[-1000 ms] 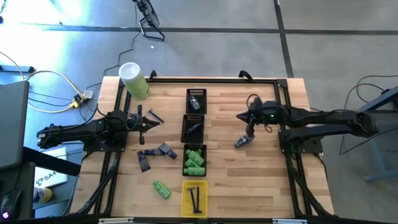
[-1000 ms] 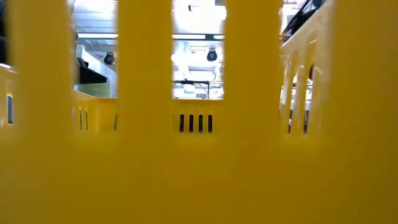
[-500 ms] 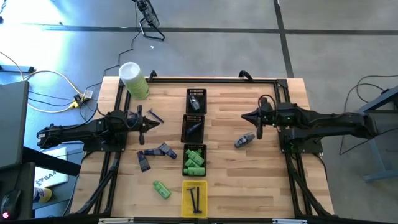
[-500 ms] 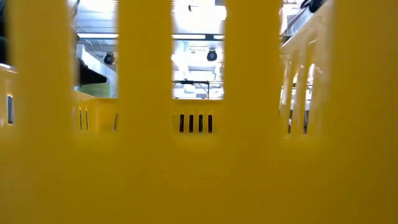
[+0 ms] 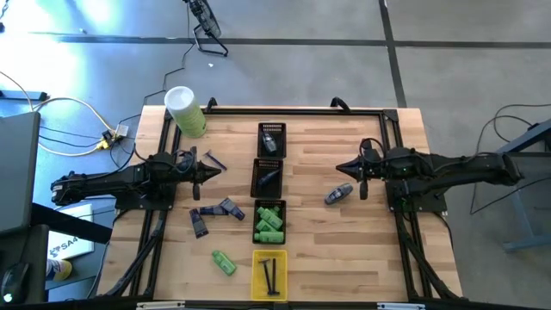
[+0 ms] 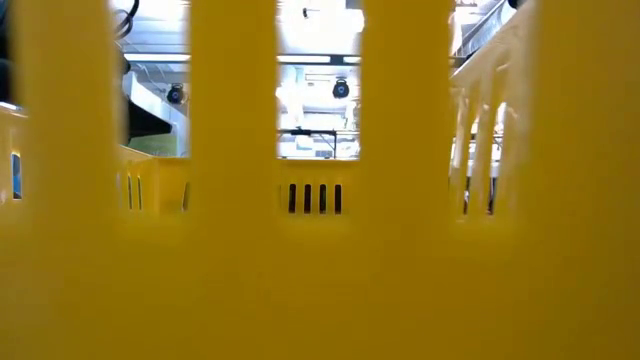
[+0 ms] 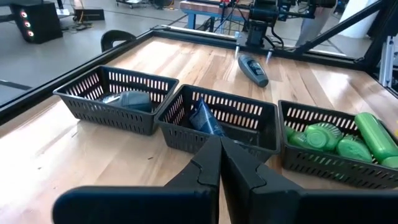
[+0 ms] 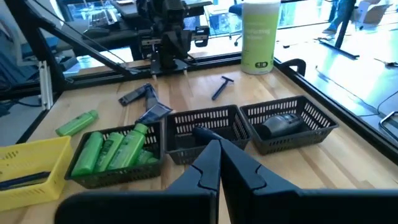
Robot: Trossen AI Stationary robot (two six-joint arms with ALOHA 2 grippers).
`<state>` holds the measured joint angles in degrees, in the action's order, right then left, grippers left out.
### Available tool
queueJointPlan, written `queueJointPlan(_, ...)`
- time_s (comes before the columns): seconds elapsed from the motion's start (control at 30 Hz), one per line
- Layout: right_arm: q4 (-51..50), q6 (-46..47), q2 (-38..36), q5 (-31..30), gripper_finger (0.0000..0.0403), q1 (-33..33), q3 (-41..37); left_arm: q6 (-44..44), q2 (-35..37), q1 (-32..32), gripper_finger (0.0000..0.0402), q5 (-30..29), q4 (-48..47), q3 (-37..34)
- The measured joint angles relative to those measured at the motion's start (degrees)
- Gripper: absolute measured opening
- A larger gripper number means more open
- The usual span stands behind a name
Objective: Pick & Place Travel size toiletries
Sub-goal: Put the dark blue shave butter bottle into the center black bin
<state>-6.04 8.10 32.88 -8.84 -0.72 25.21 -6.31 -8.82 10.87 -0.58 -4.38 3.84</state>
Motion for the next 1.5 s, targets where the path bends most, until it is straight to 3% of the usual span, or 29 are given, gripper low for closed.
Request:
queueJointPlan(0.27,-7.0,-0.8,-2.5,-2.3,0.0002,0.5,0.0,0.0,0.0,0.0,0.0006,0.0,0.0,0.0)
queueJointPlan(0.63,-15.9,-0.3,-14.6,0.2,0.0002,2.6,-0.4,-0.4,0.0,0.0,0.0006,0.0,0.0,0.0)
queueJointPlan(1.0,1.5,-1.2,-21.2,2.8,0.0002,2.6,-16.5,-9.1,0.0,0.0,0.0006,0.0,0.3,0.0)
queueJointPlan(1.17,4.7,-4.0,-23.0,1.6,0.0002,2.6,-17.5,-18.0,0.0,0.0,0.0006,0.1,3.9,-0.1)
queueJointPlan(1.5,8.5,-8.9,-23.5,1.3,0.0002,2.6,-17.5,-17.4,-2.2,0.0,0.0005,0.0,9.2,-0.1)
